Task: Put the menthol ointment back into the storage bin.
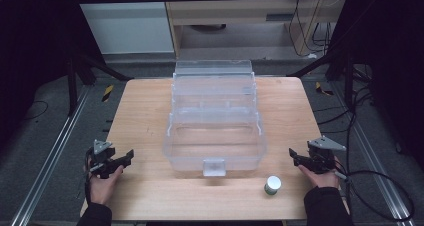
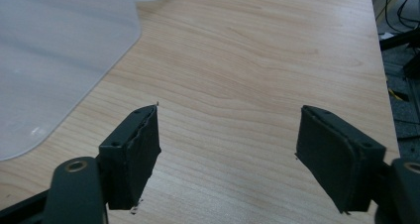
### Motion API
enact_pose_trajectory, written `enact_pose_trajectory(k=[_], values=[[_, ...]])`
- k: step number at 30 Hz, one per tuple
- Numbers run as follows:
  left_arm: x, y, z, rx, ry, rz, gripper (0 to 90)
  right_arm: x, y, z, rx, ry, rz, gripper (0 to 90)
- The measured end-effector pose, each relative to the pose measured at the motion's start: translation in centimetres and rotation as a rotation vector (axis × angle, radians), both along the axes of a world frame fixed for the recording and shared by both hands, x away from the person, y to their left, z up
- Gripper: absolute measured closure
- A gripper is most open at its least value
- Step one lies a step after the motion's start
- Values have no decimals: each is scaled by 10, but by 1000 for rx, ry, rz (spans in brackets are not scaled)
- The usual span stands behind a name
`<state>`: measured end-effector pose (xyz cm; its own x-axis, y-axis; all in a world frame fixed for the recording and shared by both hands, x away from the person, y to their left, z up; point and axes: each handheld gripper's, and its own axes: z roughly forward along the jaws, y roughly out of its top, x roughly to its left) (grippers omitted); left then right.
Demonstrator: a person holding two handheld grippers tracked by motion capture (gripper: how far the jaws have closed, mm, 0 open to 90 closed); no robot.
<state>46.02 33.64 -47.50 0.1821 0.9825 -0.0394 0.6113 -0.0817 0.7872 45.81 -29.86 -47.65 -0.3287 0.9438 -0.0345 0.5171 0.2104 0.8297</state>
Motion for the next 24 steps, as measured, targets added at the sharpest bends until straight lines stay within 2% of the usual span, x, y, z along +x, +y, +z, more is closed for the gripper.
enact_pose_trajectory(k=[4, 10, 12, 13, 16, 19, 24], values=[[0, -1, -1, 5, 4, -1, 272, -4, 2, 8, 14, 5, 36, 302], [1, -3, -2, 11, 9, -12, 278, -4, 7, 18, -28, 18, 86, 340], [2, -3, -3, 17, 17, -17, 278, -4, 9, 24, -35, 40, 101, 340], [2, -4, -3, 18, 20, -18, 278, -3, 10, 27, -45, 31, 110, 337], [1, -4, -3, 21, 26, -20, 293, -1, 13, 36, -43, 58, 151, 340], [2, -4, -3, 24, 25, -20, 296, 1, 17, 45, -106, 68, 190, 345], [2, -4, -3, 28, 33, -23, 297, 3, 23, 64, -153, 94, 246, 333]])
